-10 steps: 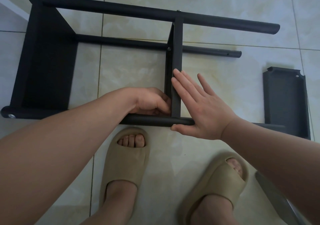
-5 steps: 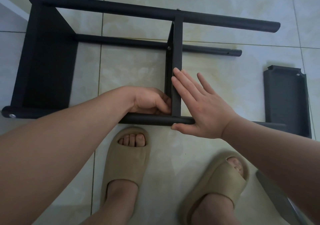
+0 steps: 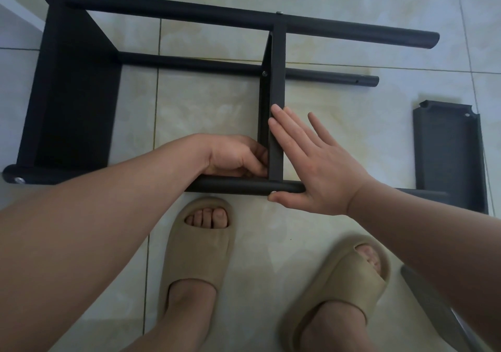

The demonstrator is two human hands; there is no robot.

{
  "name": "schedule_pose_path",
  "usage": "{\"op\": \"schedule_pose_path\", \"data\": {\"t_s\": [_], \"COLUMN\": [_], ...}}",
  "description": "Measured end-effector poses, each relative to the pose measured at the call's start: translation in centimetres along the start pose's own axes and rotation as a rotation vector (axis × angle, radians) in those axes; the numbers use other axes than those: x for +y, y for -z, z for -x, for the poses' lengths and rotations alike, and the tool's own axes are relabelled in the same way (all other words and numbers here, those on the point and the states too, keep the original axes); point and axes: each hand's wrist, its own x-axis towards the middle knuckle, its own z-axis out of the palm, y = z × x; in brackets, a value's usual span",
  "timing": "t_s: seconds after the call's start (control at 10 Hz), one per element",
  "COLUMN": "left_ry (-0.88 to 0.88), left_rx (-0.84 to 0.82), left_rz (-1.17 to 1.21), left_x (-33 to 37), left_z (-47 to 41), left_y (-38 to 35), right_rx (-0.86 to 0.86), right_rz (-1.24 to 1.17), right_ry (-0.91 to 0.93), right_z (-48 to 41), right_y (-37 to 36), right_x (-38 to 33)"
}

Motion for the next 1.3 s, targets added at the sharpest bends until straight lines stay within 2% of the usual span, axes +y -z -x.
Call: {"op": "schedule_pose_path", "data": {"t_s": [0.2, 0.6, 0.9, 1.1, 1.3], "left_ry": [0.074, 0.097, 0.089, 0.043, 0.057], "left_rx": [0.038, 0.117, 0.113, 0.04, 0.094], "left_rz": [-0.037, -0.01, -0.028, 0.016, -0.015], "left_x": [-0.2, 1.0, 0.6, 0.0, -0.1], "left_z": [-0.4, 0.0, -0.1, 0.0, -0.2], "left_y": [0.1, -0.1, 0.0, -0.3, -0.2], "right_rx": [0.003, 0.004, 0.004, 0.0, 0.01], "right_rz": [0.005, 0.007, 0.008, 0.014, 0.001], "right_ry": [-0.001, 0.004, 0.003, -0.002, 0.0], "right_z": [0.0, -0.1, 0.0, -0.1, -0.1], "right_y": [0.0, -0.2, 0.0, 0.0, 0.0], "right_x": [0.0, 0.1, 0.1, 0.0, 0.0]}}
